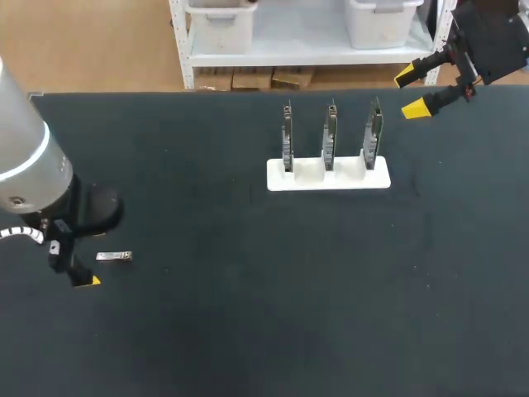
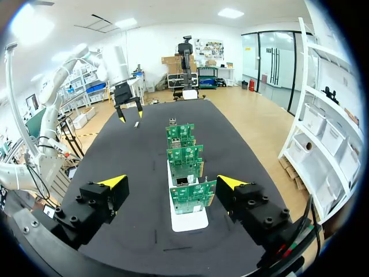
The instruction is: Pick up the optical module with the left hand, and insert it into the network port with the right hand.
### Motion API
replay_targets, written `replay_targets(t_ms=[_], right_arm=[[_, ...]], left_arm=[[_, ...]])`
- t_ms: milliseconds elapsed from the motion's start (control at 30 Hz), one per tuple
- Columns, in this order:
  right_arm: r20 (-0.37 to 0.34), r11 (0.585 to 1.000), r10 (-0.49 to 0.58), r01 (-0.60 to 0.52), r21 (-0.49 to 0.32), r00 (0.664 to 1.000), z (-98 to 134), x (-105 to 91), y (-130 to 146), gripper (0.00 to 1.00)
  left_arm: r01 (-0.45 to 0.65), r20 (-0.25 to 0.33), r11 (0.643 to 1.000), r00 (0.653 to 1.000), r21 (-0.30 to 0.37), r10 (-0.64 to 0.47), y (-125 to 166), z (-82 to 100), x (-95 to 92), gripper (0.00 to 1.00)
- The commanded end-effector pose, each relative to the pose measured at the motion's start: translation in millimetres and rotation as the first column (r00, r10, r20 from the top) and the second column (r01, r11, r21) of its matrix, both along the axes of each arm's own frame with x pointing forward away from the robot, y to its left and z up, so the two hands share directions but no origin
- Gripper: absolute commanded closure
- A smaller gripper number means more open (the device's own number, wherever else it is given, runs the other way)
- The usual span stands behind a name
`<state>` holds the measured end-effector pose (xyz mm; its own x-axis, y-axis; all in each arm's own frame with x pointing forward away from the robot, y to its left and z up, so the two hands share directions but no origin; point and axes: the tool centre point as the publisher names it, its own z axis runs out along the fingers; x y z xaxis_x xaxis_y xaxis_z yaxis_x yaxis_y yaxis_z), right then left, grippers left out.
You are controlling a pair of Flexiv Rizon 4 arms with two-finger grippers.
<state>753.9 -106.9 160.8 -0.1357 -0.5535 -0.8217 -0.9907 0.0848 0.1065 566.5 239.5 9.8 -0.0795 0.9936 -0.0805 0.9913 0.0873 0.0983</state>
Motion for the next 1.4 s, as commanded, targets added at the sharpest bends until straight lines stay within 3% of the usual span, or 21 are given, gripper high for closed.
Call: replay_targets(t_ms=[33,667,1400], right_arm=[[0.001,1.000,-0.002,0.002,-0.001,1.000,0,-0.6,0,0.00],[0.001,1.000,-0.002,0.002,-0.001,1.000,0,-0.6,0,0.00],[0.001,1.000,-0.002,0.002,-0.001,1.000,0,-0.6,0,0.00]], left_arm=[[-0.005,0.003,1.000,1.000,0.020,0.004,-3,-4.6,1.3,0.00],[-0.072,-0.005,0.993,0.997,0.096,0.073,3,-21.2,11.5,0.00],[-0.079,-0.017,0.991,0.997,0.105,0.081,4,-24.6,14.5,0.00]])
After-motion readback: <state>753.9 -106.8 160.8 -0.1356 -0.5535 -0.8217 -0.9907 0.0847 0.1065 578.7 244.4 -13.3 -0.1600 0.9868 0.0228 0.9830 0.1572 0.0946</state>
